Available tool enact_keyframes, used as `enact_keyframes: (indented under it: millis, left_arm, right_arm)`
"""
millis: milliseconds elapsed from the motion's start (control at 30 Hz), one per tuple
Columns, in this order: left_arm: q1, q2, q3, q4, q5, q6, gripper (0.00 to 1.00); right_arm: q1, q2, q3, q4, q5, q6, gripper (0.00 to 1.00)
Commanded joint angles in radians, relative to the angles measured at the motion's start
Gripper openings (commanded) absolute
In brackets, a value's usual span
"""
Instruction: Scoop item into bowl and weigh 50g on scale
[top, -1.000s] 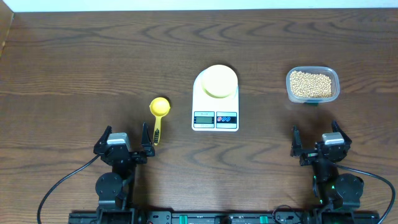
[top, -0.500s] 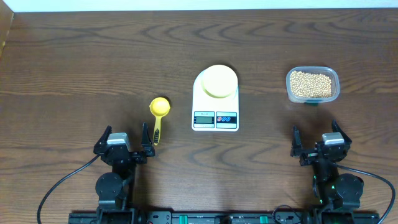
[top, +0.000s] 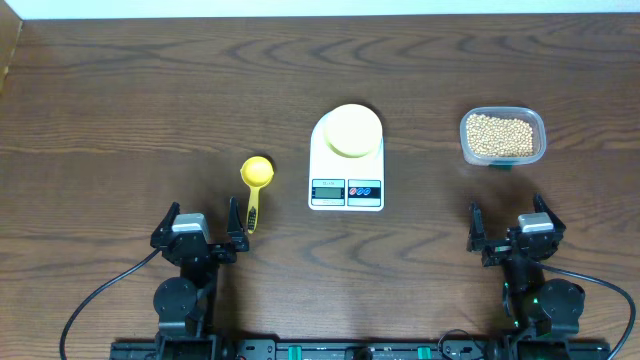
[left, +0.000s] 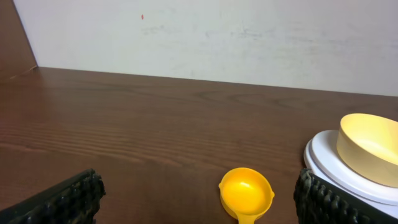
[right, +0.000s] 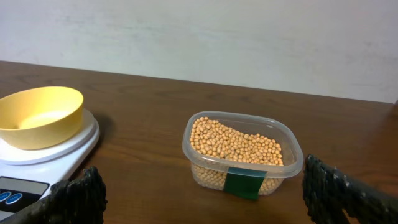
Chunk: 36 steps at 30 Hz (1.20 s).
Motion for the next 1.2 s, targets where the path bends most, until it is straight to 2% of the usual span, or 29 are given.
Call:
enact_keyframes:
  millis: [0,300,467,533,700,800,933,1067,1167]
  left_arm:
    - [0.004,-0.005,-0.01,-0.05,-0.035,0.014,1.0]
    - [0.004,-0.005,-0.01,-0.012,-0.035,0.027,1.0]
    - [0.004,-0.005,-0.009,0.164,0.168,0.011,1.0]
    - [0.004,-0.005,0.0,0.217,0.191,-0.018,1.0]
    - [0.004,-0.005,0.071,0.192,0.204,-0.032,1.0]
    - [0.004,0.014,0.16,0.069,0.204,-0.032,1.0]
    - [0.004,0.132,0.33,-0.247,0.205,-0.033,1.0]
    - [0.004,0.379,0.551,-0.499,0.205,-0.125,1.0]
    - [0.004,0.588,0.705,-0.595,0.241,-0.16,1.0]
  right_arm:
    - [0.009,0.0,-0.003,-0.003,0.007,-0.013,0.99]
    - [0.009,0.0,-0.003,-0.003,0.007,-0.013,0.99]
    - [0.009,0.0,-0.003,-0.003,0.008,-0.013,0.99]
    - [0.009,0.0,-0.003,-0.003,0.007,-0.013,0.99]
    - [0.009,0.0,-0.003,-0.003,0.007,-0.013,0.99]
    - [0.009,0.0,-0.003,-0.003,0.007,-0.013,0.99]
    - [0.009,0.0,-0.003,-0.003,0.007,-0.013,0.99]
    - [0.009,0.0,-0.003,-0.003,0.007,-0.013,0.99]
    - [0.009,0.0,-0.003,-0.003,0.007,-0.013,0.99]
